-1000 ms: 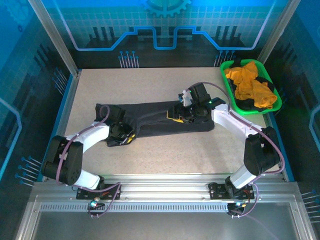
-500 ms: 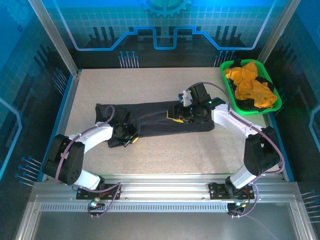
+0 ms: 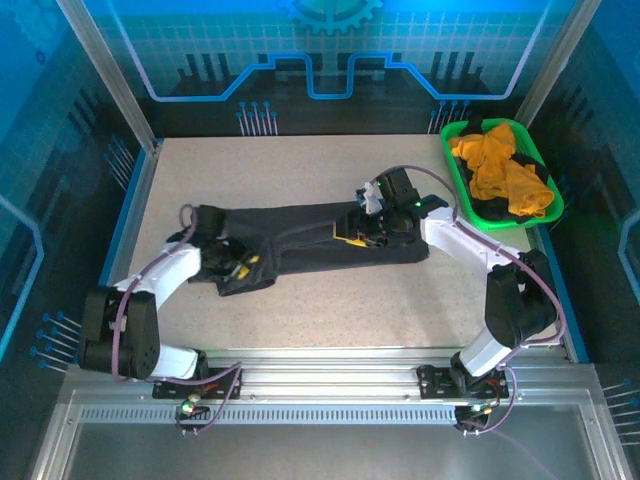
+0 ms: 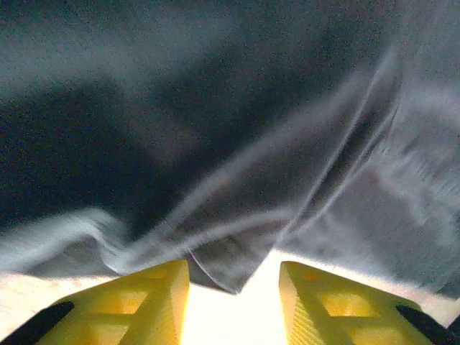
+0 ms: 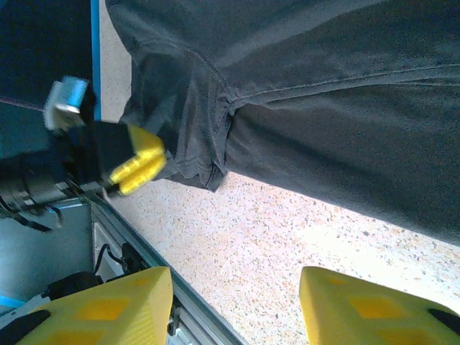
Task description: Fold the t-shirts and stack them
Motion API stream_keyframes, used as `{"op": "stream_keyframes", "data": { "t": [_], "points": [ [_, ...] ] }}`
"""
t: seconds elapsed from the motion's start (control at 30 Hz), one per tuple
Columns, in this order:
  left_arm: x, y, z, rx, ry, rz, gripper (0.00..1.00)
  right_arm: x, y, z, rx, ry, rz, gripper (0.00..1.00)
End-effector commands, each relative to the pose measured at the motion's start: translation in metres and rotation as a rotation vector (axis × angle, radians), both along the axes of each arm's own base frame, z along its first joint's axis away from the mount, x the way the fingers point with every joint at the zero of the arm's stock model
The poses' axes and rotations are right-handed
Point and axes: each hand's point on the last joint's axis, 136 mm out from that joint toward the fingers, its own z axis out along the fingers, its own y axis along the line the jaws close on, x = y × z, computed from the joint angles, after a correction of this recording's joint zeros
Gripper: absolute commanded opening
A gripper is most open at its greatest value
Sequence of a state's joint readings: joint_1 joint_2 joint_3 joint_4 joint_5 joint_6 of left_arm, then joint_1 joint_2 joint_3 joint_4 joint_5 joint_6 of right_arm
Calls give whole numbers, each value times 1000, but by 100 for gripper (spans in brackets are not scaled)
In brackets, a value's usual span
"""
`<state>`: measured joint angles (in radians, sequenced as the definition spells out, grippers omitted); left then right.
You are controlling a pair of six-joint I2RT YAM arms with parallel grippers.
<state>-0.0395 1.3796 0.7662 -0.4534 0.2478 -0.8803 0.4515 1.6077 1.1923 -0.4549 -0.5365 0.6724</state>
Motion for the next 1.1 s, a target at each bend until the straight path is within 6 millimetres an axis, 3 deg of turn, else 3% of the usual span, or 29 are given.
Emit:
{"op": "stream_keyframes", "data": {
  "t": [0.0, 0.17, 0.37, 0.7, 1.07],
  "points": [
    [15, 45, 17, 65, -105, 22, 35, -3, 8, 7, 30, -2, 44, 51],
    [47, 79, 14, 157, -168, -31, 33, -2, 15, 12, 57, -11, 71, 51],
    [57, 107, -13, 240, -129, -48, 33, -1, 19, 19, 71, -19, 77, 51],
    [43, 111, -38, 265, -63, -50, 36, 8, 25, 17, 73, -6, 72, 51],
    [41, 101, -38, 221, -61, -50, 39, 18, 33, 17, 76, -8, 77, 51]
  ]
}}
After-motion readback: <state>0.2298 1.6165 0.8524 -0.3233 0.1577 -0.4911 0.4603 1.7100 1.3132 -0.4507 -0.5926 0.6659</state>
